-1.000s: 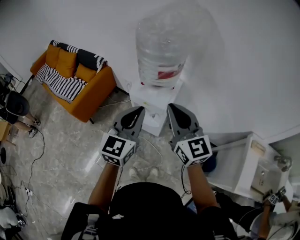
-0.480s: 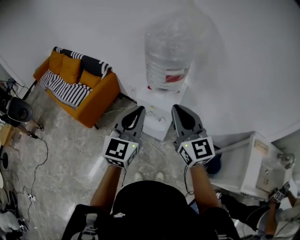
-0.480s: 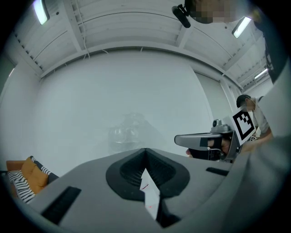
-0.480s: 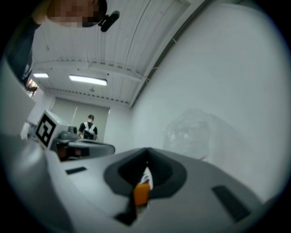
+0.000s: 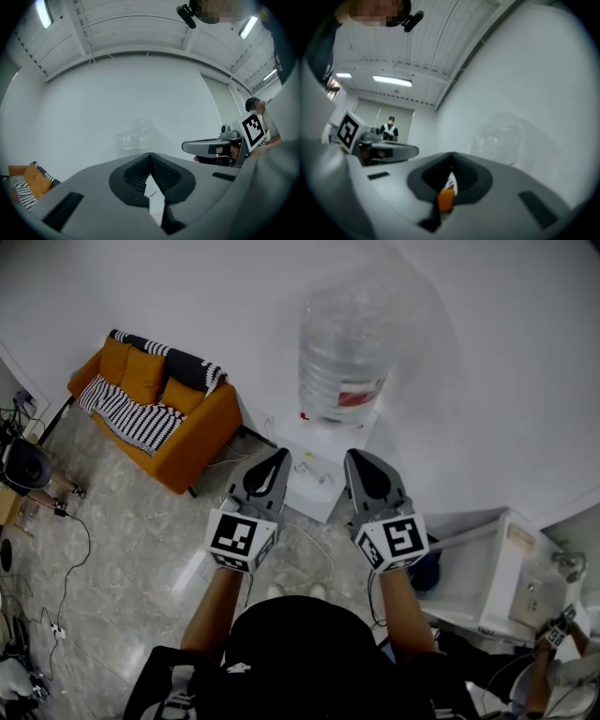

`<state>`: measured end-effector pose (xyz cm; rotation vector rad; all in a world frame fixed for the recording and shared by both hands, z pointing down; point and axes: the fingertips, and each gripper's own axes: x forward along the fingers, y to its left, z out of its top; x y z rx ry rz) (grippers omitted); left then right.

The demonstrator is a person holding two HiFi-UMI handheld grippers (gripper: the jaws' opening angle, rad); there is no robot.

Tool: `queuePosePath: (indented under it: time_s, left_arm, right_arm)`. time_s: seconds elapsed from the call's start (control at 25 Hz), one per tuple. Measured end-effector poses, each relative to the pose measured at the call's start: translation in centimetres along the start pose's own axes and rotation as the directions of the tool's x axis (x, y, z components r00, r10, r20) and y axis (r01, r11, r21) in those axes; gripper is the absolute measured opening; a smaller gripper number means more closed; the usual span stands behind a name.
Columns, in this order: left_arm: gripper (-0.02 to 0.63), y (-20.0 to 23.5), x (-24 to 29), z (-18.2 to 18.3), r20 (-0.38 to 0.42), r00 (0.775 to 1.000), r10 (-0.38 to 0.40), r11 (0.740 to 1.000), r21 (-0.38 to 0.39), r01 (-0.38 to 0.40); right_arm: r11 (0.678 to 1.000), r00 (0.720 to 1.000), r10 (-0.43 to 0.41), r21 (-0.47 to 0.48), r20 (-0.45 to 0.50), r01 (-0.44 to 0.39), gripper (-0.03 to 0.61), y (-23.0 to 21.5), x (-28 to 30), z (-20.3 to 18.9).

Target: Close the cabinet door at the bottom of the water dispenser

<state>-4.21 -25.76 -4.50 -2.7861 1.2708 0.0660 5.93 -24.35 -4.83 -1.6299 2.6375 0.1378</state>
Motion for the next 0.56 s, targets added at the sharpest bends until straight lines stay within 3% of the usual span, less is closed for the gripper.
queuePosePath:
  time_s: [0.56]
  left_arm:
    - [0.009, 0.1, -0.1, -0.8, -0.024, 1.000, 0.011, 1.000, -0.011, -0.011]
  right_arm:
    - [1.000, 1.000, 0.019, 0.022, -0.024, -0.019, 0.034, 0.3, 0.6, -1.3]
